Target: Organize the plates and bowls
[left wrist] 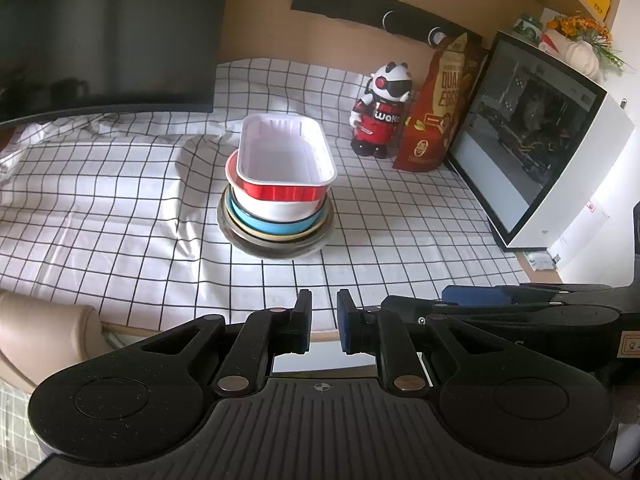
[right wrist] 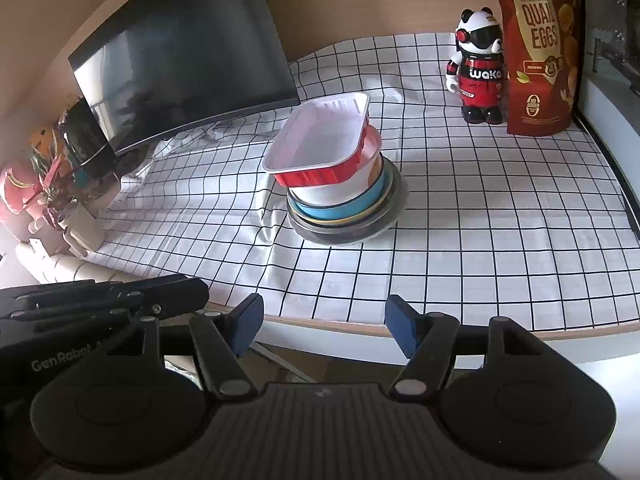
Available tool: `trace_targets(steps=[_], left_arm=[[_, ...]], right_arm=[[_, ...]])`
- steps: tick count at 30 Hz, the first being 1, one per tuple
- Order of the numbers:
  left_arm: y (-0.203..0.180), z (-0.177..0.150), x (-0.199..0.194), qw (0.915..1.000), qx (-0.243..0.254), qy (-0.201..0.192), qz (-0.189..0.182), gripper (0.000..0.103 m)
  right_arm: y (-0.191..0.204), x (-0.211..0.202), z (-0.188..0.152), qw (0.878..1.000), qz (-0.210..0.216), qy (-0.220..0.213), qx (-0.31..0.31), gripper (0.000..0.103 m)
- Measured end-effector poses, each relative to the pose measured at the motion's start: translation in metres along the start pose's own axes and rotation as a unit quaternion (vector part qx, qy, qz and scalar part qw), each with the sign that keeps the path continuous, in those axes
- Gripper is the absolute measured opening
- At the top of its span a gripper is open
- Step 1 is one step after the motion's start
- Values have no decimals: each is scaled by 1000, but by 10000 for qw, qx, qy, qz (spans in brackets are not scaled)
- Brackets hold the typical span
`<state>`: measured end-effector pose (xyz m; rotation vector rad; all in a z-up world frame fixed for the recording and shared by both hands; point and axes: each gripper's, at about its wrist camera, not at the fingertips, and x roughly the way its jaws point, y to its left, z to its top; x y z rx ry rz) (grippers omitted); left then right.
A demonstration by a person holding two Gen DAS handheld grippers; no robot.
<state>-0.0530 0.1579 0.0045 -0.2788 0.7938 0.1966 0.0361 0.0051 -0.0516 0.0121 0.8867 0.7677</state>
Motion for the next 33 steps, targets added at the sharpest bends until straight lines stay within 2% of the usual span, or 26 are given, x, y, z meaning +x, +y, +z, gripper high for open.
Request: trace_targets(steps=[33], left_arm=[[8, 4, 6, 9999, -35, 74, -77, 17]], right_arm=[[3, 5, 1, 10000, -73, 23, 40, 68]])
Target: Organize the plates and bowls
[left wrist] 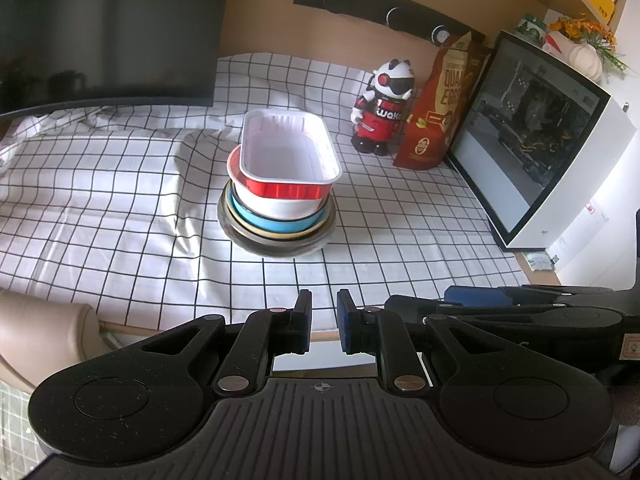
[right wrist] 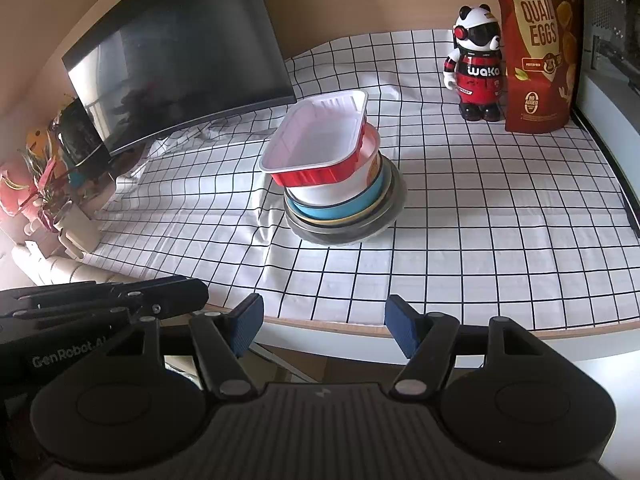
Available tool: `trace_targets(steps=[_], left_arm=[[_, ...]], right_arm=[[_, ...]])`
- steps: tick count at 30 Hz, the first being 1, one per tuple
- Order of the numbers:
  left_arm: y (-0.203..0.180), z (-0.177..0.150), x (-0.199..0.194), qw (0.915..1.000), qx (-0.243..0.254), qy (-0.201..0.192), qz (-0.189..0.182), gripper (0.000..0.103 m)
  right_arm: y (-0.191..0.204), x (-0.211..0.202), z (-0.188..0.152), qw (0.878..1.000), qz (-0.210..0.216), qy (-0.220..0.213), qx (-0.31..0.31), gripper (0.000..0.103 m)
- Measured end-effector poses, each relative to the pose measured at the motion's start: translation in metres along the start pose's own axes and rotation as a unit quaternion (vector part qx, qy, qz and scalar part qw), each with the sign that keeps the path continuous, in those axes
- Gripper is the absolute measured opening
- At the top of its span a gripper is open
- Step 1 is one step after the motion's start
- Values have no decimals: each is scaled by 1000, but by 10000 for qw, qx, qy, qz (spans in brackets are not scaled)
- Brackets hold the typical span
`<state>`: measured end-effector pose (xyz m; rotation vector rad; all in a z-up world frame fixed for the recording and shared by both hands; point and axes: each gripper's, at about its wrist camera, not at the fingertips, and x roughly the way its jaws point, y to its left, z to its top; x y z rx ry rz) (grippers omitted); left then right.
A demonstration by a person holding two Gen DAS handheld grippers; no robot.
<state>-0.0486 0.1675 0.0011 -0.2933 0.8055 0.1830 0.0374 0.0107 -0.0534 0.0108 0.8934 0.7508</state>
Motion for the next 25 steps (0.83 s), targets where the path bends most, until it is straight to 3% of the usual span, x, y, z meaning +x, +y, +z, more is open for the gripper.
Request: trace_targets(steps=[25], left_arm=[[7, 2, 4, 9999, -158, -12, 61, 17]], right_arm=[[-4, 3, 4, 10000, -48, -15, 66, 68]])
